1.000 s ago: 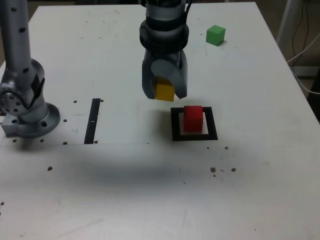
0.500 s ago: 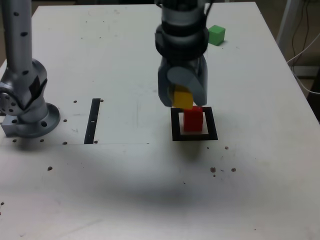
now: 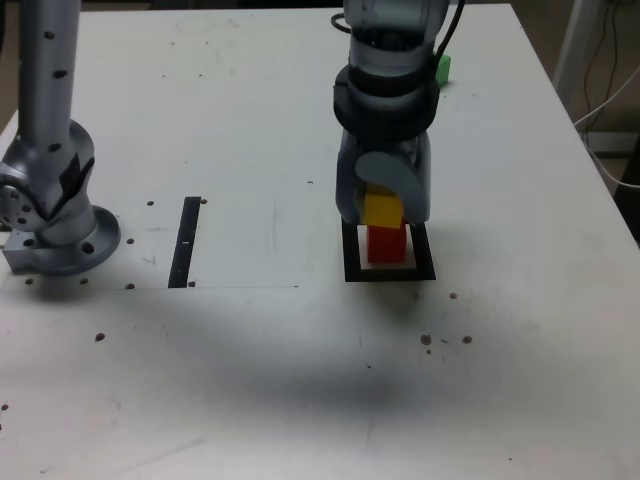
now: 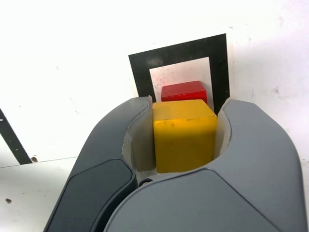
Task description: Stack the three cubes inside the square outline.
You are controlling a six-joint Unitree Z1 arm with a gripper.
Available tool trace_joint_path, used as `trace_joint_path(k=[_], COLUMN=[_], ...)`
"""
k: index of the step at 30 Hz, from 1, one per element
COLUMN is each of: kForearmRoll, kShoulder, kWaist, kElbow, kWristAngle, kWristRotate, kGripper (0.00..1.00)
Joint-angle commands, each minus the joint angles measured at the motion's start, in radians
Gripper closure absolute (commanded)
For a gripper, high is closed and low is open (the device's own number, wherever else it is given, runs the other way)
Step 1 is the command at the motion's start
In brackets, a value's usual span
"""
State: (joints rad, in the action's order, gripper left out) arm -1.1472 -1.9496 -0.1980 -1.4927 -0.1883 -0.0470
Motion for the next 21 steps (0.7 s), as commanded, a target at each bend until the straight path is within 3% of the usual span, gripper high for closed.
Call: trace_joint_path(k=[1, 9, 13, 16, 19, 21], kForearmRoll=[0.012, 0.030, 0.033, 0.033, 0.033, 0.033], kShoulder=[-0.013, -0.028, -0.033, -0.034, -0.029, -0.025], kWaist=[-0.001, -0.001, -0.001, -0.001, -0.001, -0.001], kElbow=[-0.004, 0.010, 0.011, 0.011, 0.016, 0.022], kWristAngle=[-0.001, 0.002, 0.002, 0.001, -0.002, -0.003], kWristRotate=[-0.002, -0.002, -0.003, -0.003, -0.002, -0.002], kGripper=[0.70, 0.68, 0.60, 0.44, 0.20, 0.08])
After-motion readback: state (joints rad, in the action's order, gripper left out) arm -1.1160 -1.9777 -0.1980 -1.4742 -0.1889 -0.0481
